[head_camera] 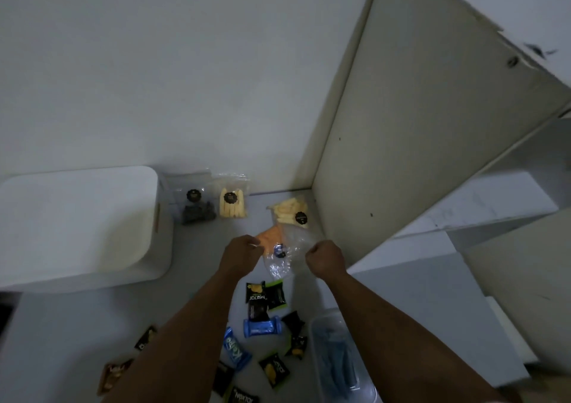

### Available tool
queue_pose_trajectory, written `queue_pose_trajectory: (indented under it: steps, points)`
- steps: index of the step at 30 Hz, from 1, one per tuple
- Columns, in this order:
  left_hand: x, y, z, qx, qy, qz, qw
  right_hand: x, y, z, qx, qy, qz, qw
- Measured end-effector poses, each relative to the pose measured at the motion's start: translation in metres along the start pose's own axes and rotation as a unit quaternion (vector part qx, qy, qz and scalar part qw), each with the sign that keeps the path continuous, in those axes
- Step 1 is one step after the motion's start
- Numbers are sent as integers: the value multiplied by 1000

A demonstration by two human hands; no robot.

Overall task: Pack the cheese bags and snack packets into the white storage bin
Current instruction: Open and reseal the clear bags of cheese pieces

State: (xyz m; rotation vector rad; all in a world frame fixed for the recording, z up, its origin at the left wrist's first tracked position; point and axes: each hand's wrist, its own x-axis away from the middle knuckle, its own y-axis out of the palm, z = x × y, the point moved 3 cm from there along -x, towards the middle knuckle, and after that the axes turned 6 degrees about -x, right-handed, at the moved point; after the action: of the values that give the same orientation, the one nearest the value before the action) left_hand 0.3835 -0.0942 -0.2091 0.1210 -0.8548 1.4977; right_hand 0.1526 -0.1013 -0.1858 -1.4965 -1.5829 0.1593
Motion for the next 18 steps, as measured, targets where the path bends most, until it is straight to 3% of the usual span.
queue_pose_trajectory:
  steps: [8,18]
  points:
    - [-2,36,-7,-101,-8,-85,991,-13,22,39,-8,56,-45,997]
    - [-24,42,-27,-35,-52,-82,995,-24,54,47,-131,96,-61,985]
